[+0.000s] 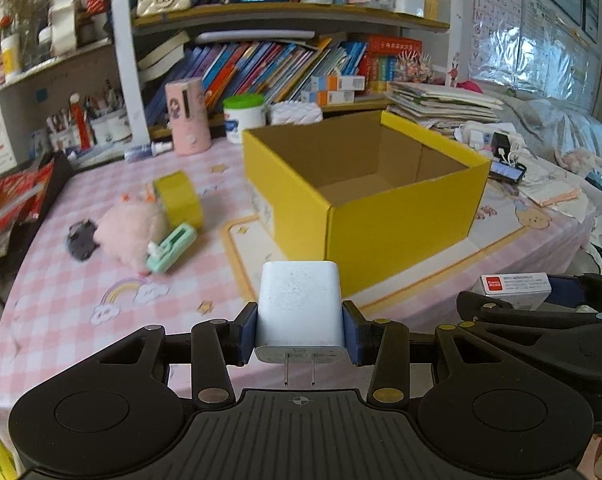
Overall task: Organize objects
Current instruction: 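Carry the charger and eraser box with both tools over the yellow cardboard box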
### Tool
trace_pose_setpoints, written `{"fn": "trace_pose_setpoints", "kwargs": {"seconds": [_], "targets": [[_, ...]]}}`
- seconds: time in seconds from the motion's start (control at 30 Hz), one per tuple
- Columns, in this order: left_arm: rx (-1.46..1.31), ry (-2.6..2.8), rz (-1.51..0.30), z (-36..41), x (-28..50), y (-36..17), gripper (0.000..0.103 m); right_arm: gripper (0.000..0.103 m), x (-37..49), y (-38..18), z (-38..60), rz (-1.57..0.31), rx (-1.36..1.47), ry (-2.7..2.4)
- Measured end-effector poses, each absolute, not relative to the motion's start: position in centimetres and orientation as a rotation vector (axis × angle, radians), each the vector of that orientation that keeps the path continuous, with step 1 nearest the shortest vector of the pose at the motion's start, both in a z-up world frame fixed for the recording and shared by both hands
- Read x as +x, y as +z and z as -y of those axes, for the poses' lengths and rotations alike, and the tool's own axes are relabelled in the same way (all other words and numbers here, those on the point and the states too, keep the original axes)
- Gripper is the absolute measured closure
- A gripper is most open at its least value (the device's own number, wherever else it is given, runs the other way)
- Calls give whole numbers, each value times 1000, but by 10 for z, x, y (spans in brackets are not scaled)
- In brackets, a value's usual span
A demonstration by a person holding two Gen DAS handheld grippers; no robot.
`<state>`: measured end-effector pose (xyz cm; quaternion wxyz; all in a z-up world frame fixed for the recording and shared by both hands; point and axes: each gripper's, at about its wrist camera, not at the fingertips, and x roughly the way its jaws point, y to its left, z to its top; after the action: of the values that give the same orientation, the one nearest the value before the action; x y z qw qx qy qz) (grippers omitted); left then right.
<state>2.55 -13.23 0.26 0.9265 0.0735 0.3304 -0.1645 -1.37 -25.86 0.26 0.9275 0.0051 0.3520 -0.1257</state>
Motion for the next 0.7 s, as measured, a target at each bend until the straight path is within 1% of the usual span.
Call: {"fn": "trace_pose_setpoints", "kwargs": {"seconds": [0.2,0.37,0.53,0.63,0.7], "targets": [[157,-321,-588,161,38,20,61,50,7,16,285,-665,6,-231],[136,-298,-550,179,58,36,61,50,28,32,308,-590,-6,-195],[102,-295,-556,196,90,47,61,50,61,43,331,-542,-30,-146],[43,-311,-580,201,113,49,61,50,87,45,345,-539,-42,-101],[57,-291,-580,210,125,48,61,50,105,43,353,-548,-64,-66]]}}
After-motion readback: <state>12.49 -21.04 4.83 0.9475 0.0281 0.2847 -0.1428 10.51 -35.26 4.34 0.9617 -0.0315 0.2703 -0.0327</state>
